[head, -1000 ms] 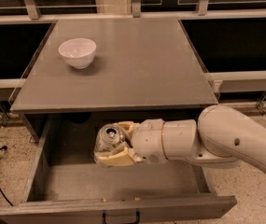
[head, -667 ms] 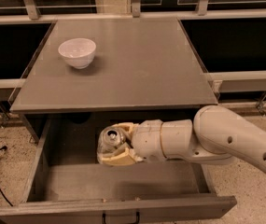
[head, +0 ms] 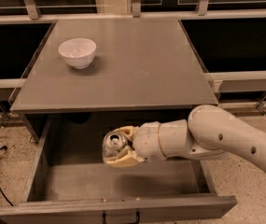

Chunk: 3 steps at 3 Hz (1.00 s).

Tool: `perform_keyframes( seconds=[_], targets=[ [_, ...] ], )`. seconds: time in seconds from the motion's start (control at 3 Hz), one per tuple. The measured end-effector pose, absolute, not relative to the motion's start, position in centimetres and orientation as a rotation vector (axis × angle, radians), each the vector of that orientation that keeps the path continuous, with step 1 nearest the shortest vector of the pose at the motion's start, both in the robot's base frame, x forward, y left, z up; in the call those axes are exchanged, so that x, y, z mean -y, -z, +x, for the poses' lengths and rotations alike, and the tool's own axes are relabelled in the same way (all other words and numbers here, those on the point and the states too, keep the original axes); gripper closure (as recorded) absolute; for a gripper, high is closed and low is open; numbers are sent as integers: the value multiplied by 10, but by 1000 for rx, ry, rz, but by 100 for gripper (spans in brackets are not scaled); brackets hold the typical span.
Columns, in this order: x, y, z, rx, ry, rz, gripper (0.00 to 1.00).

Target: Place 7up can into top drawer

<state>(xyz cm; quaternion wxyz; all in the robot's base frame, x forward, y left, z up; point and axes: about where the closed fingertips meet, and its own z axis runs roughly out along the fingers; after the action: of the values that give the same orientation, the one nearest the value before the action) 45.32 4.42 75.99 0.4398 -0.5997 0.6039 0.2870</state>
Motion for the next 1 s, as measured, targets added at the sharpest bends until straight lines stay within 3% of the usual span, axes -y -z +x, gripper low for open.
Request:
perform_keyframes(
  seconds=[1.0],
  targets=[
    [-23,-714,458,-1544,-674,-1538,100]
  ],
)
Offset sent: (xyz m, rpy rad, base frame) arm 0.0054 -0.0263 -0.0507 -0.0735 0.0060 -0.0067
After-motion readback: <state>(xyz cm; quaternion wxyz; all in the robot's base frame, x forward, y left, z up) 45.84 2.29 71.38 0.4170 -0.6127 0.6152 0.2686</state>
